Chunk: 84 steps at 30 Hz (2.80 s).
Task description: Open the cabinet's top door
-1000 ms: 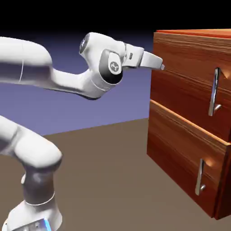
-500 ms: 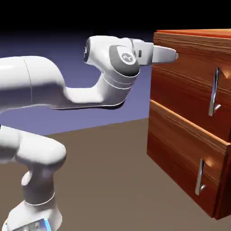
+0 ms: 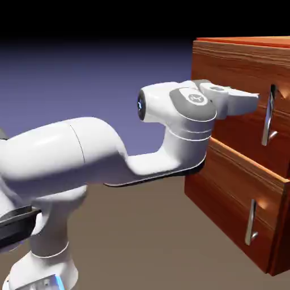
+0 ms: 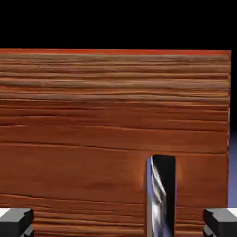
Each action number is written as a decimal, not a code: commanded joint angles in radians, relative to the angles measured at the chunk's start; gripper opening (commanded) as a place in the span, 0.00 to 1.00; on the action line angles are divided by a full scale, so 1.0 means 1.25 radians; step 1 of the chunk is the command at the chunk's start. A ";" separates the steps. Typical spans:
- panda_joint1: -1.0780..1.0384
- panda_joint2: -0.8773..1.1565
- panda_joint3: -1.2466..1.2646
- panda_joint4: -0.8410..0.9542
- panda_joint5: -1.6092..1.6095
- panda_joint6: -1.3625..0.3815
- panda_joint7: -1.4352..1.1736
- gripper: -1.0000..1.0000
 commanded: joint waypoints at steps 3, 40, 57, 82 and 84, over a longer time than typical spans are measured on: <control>0.046 -0.025 -0.052 0.027 -0.104 -0.003 0.062 0.50; -0.442 -0.196 0.503 -0.596 0.213 -0.607 0.164 0.00; -0.418 -0.249 0.995 -0.683 0.697 -0.911 0.172 0.00; -0.680 0.214 1.717 -0.230 1.298 -1.437 0.356 0.00; -0.738 0.246 1.772 -0.173 1.322 -1.479 0.367 0.00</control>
